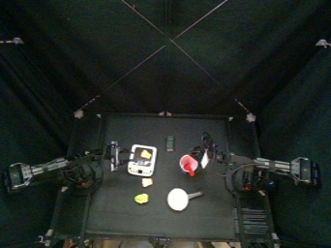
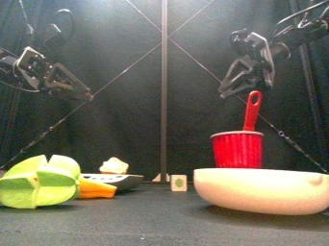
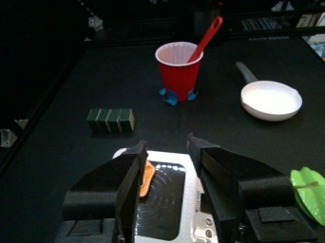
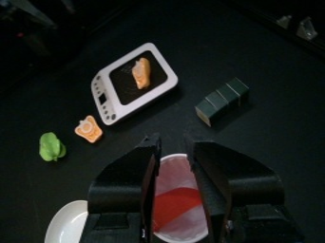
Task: Grab squash half
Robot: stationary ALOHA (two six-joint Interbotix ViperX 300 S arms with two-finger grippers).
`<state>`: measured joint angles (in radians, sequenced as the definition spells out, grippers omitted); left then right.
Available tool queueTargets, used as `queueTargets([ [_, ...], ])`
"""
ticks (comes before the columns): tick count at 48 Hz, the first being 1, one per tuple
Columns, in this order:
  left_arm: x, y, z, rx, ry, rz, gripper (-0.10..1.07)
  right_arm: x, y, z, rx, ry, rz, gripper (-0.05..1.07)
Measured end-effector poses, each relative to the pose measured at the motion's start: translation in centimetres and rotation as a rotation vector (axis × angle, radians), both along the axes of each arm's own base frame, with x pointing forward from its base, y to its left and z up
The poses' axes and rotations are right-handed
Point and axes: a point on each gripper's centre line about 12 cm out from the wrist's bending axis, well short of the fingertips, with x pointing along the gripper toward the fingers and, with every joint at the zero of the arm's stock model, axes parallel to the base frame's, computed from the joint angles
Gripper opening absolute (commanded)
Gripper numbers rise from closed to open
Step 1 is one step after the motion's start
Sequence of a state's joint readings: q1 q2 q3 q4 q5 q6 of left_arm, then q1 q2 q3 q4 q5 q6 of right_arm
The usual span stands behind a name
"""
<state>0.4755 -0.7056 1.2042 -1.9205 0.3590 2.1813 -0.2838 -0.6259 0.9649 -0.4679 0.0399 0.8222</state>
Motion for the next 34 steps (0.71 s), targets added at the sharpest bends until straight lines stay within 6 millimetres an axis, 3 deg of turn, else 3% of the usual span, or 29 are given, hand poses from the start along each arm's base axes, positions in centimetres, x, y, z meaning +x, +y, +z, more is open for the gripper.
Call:
queueTargets([
  [19, 0.3, 1.0, -1.0, -0.009, 0.091, 0.110, 0.81, -0.3, 1.8, -0.3, -0.084, -0.148, 0.155, 0.67],
  [28, 1.6, 1.4, 0.0, -0.092, 0.065, 0.152, 0.92, -0.3, 2.7, 0.4, -0.154, -0.188, 0.231, 0.67],
  [34, 2.9, 2.3, -0.3, -0.113, 0.105, 0.184, 0.98, -0.8, 3.0, 0.0, -0.179, -0.179, 0.251, 0.67],
])
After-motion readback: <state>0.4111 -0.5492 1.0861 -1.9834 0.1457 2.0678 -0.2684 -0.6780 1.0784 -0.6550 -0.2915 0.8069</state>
